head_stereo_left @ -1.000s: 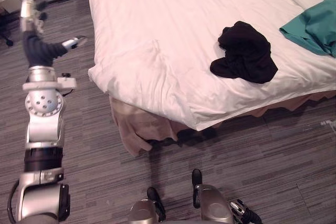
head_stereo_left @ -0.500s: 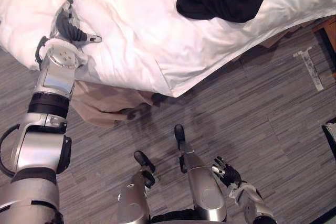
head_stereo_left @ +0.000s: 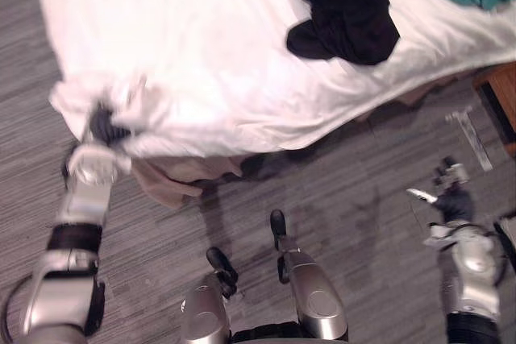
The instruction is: Tidy the bed and pick cloth on bed and put in laundry
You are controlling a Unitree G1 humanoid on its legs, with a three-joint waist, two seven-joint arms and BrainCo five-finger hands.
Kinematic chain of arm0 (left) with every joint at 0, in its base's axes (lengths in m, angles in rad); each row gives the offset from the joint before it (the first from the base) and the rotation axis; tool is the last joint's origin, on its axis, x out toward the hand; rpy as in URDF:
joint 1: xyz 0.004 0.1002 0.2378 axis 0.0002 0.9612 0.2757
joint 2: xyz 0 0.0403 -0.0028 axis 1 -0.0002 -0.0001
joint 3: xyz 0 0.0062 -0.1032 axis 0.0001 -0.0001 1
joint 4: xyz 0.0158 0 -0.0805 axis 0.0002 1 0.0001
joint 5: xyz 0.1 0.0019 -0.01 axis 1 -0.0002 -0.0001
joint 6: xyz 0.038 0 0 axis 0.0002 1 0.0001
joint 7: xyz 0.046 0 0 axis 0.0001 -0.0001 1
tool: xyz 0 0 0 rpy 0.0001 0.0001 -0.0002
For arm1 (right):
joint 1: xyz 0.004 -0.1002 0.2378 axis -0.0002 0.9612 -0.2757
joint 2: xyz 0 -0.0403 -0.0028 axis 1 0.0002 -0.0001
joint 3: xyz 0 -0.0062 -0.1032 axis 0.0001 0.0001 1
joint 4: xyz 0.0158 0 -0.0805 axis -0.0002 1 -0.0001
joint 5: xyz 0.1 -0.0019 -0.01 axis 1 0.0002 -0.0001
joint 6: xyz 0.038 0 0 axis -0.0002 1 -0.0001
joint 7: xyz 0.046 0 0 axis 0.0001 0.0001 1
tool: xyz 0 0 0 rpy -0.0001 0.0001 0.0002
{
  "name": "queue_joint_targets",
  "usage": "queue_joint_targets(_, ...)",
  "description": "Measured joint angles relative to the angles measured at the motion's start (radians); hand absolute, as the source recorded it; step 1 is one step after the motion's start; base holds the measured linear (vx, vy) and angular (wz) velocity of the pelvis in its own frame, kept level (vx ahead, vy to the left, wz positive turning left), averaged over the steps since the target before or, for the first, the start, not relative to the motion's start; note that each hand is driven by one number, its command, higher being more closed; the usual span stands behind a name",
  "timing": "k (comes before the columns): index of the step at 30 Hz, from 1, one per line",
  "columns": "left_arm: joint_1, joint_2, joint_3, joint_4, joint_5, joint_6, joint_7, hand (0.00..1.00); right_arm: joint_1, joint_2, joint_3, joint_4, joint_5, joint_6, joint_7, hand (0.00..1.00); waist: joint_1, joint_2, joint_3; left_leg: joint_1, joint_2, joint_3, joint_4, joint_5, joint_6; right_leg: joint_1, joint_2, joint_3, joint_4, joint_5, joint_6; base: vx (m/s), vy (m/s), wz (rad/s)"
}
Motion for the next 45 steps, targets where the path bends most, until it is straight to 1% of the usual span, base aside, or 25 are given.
queue_joint_targets(2,0.061,-0.035,0.058,0.017,-0.017,0.007,0.008,0.00,-0.049,-0.026,0.059,-0.010,-0.027,0.013,0.023,1.00,0.003,0.016,-0.017,0.023,-0.007,-0.022,-0.020,0.004,-0.003,0.037,-0.003,-0.023,-0.006,-0.007,-0.004,0.03,0.007,0.28)
queue_joint_targets(4,0.128,-0.062,0.163,0.117,-0.016,0.026,0.049,0.00,-0.135,-0.103,0.160,0.011,-0.060,0.027,0.082,1.00,0.025,0.040,-0.035,0.029,-0.016,-0.040,-0.045,0.013,-0.002,0.047,-0.010,-0.047,-0.006,-0.020,0.000,-0.01,0.004,0.28)
queue_joint_targets(5,0.142,-0.061,0.190,0.148,-0.016,0.032,0.061,0.00,-0.173,-0.121,0.189,0.034,-0.065,0.029,0.098,1.00,0.033,0.042,-0.035,0.030,-0.020,-0.046,-0.054,0.020,-0.001,0.046,-0.012,-0.053,-0.006,-0.020,0.000,-0.01,-0.009,0.38)
queue_joint_targets(7,0.177,-0.056,0.260,0.220,-0.014,0.037,0.089,0.00,-0.293,-0.160,0.265,0.117,-0.083,0.044,0.128,1.00,0.064,0.045,-0.034,0.024,-0.030,-0.078,-0.076,0.045,0.002,0.044,-0.018,-0.087,-0.008,-0.019,-0.001,-0.02,-0.017,0.53)
queue_joint_targets(8,0.203,-0.053,0.295,0.260,-0.016,0.037,0.095,0.00,-0.395,-0.176,0.327,0.188,-0.108,0.047,0.139,1.00,0.096,0.047,-0.033,-0.002,-0.034,-0.102,-0.082,0.060,0.003,0.030,-0.022,-0.113,-0.007,-0.019,-0.002,-0.04,-0.015,0.52)
queue_joint_targets(9,0.213,-0.053,0.304,0.279,-0.022,0.036,0.095,0.00,-0.445,-0.182,0.359,0.213,-0.114,0.048,0.143,1.00,0.112,0.047,-0.033,-0.018,-0.035,-0.111,-0.083,0.065,0.002,0.016,-0.023,-0.120,-0.006,-0.016,-0.005,-0.07,-0.018,0.54)
queue_joint_targets(11,0.226,-0.070,0.321,0.344,-0.088,0.036,0.079,0.00,-0.630,-0.197,0.460,0.281,-0.105,0.048,0.151,1.00,0.154,0.061,-0.010,-0.082,-0.044,-0.147,-0.084,0.088,0.009,-0.031,-0.032,-0.151,0.004,-0.009,-0.013,-0.08,-0.007,0.46)
queue_joint_targets(13,0.232,-0.099,0.320,0.366,-0.136,0.034,0.051,0.00,-0.748,-0.192,0.524,0.324,-0.066,0.049,0.156,1.00,0.191,0.080,0.020,-0.115,-0.052,-0.165,-0.084,0.101,0.014,-0.060,-0.039,-0.166,0.016,-0.007,-0.014,-0.08,0.020,0.43)
queue_joint_targets(15,0.239,-0.125,0.256,0.394,-0.157,0.026,0.004,0.00,-0.849,-0.182,0.615,0.358,0.008,0.058,0.165,1.00,0.222,0.098,0.031,-0.189,-0.067,-0.198,-0.087,0.120,0.024,-0.123,-0.054,-0.201,0.034,-0.007,-0.014,-0.06,0.048,0.47)
queue_joint_targets(16,0.238,-0.131,0.227,0.398,-0.157,0.020,-0.013,0.00,-0.868,-0.174,0.626,0.363,0.036,0.069,0.164,1.00,0.227,0.101,0.034,-0.211,-0.071,-0.205,-0.089,0.127,0.027,-0.142,-0.059,-0.206,0.038,-0.007,-0.013,-0.04,0.078,0.36)
queue_joint_targets(19,0.208,-0.184,0.059,0.402,-0.194,-0.045,-0.057,0.00,-0.920,-0.128,0.645,0.387,0.092,0.131,0.154,1.00,0.249,0.138,0.059,-0.265,-0.102,-0.217,-0.122,0.159,0.045,-0.215,-0.090,-0.218,0.064,-0.001,-0.007,-0.01,0.094,0.23)
queue_joint_targets(21,0.168,-0.202,-0.036,0.395,-0.225,-0.093,-0.088,0.00,-0.938,-0.113,0.651,0.386,0.120,0.168,0.133,1.00,0.252,0.165,0.071,-0.310,-0.123,-0.223,-0.144,0.181,0.058,-0.270,-0.112,-0.228,0.073,0.006,0.003,-0.01,0.120,0.21)
queue_joint_targets(22,0.145,-0.206,-0.086,0.383,-0.245,-0.114,-0.098,0.00,-0.945,-0.108,0.647,0.376,0.129,0.171,0.112,1.00,0.252,0.180,0.078,-0.331,-0.135,-0.229,-0.161,0.196,0.063,-0.294,-0.122,-0.233,0.076,0.010,0.007,0.00,0.126,0.21)
queue_joint_targets(28,0.068,-0.212,-0.286,0.330,-0.338,-0.203,-0.141,0.00,-0.988,-0.069,0.623,0.453,0.200,0.177,0.105,1.00,0.241,0.213,0.078,-0.341,-0.156,-0.230,-0.178,0.208,0.066,-0.318,-0.145,-0.231,0.085,0.016,0.014,0.02,0.066,0.03)
queue_joint_targets(30,0.056,-0.234,-0.318,0.330,-0.352,-0.220,-0.143,0.00,-1.006,-0.056,0.611,0.512,0.205,0.170,0.139,1.00,0.239,0.227,0.071,-0.338,-0.157,-0.229,-0.179,0.211,0.070,-0.318,-0.146,-0.230,0.090,0.015,0.016,0.00,0.000,0.00)
queue_joint_targets(33,0.058,-0.255,-0.342,0.332,-0.351,-0.252,-0.161,0.00,-1.003,-0.037,0.601,0.581,0.204,0.131,0.244,1.00,0.226,0.234,0.067,-0.312,-0.156,-0.224,-0.188,0.214,0.068,-0.301,-0.146,-0.224,0.093,0.013,0.016,0.01,0.006,-0.06)
queue_joint_targets(35,0.057,-0.256,-0.346,0.324,-0.351,-0.257,-0.162,0.00,-0.935,-0.024,0.619,0.586,0.207,0.114,0.386,1.00,0.207,0.233,0.067,-0.267,-0.153,-0.216,-0.195,0.214,0.067,-0.260,-0.143,-0.224,0.095,0.007,0.017,0.04,0.005,-0.06)
queue_joint_targets(36,0.057,-0.255,-0.344,0.314,-0.349,-0.257,-0.161,0.00,-0.879,-0.019,0.659,0.572,0.218,0.109,0.450,1.00,0.195,0.229,0.066,-0.242,-0.151,-0.214,-0.196,0.212,0.065,-0.239,-0.141,-0.222,0.097,0.001,0.017,0.06,0.006,-0.06)
queue_joint_targets(37,0.057,-0.254,-0.341,0.308,-0.348,-0.256,-0.161,0.00,-0.851,-0.011,0.687,0.567,0.228,0.109,0.485,1.00,0.188,0.226,0.067,-0.230,-0.149,-0.212,-0.198,0.209,0.061,-0.229,-0.140,-0.220,0.097,-0.001,0.017,0.05,0.002,-0.19)
queue_joint_targets(39,0.057,-0.252,-0.318,0.283,-0.346,-0.244,-0.159,0.00,-0.691,0.049,0.873,0.574,0.229,0.144,0.603,1.00,0.175,0.193,0.065,-0.190,-0.136,-0.188,-0.197,0.199,0.054,-0.199,-0.125,-0.199,0.091,-0.005,0.014,0.06,-0.017,-0.30)
queue_joint_targets(40,0.058,-0.251,-0.313,0.275,-0.346,-0.240,-0.159,0.00,-0.636,0.066,0.910,0.572,0.227,0.146,0.625,1.00,0.171,0.183,0.065,-0.186,-0.133,-0.186,-0.197,0.199,0.053,-0.194,-0.121,-0.198,0.087,-0.005,0.014,0.07,-0.038,-0.23)
queue_joint_targets(41,0.058,-0.246,-0.305,0.266,-0.347,-0.238,-0.158,0.00,-0.540,0.105,0.989,0.569,0.223,0.156,0.662,1.00,0.164,0.164,0.073,-0.173,-0.126,-0.178,-0.197,0.198,0.052,-0.179,-0.113,-0.196,0.079,-0.005,0.013,0.06,-0.047,-0.18)
queue_joint_targets(42,0.058,-0.241,-0.304,0.264,-0.347,-0.231,-0.155,0.00,-0.473,0.138,1.045,0.556,0.212,0.158,0.689,1.00,0.155,0.147,0.081,-0.159,-0.118,-0.172,-0.198,0.195,0.048,-0.167,-0.104,-0.191,0.070,-0.004,0.012,0.07,-0.062,-0.26)
queue_joint_targets(44,0.062,-0.232,-0.304,0.263,-0.348,-0.209,-0.145,0.00,-0.401,0.194,1.119,0.443,0.197,0.147,0.698,1.00,0.134,0.109,0.082,-0.132,-0.103,-0.150,-0.198,0.191,0.041,-0.147,-0.088,-0.178,0.061,-0.001,0.007,0.05,-0.060,-0.34)
queue_joint_targets(45,0.063,-0.235,-0.307,0.263,-0.347,-0.200,-0.133,0.00,-0.408,0.225,1.108,0.370,0.199,0.103,0.662,1.00,0.128,0.095,0.081,-0.106,-0.095,-0.141,-0.197,0.188,0.037,-0.120,-0.080,-0.174,0.049,0.000,0.004,0.02,-0.041,-0.27)
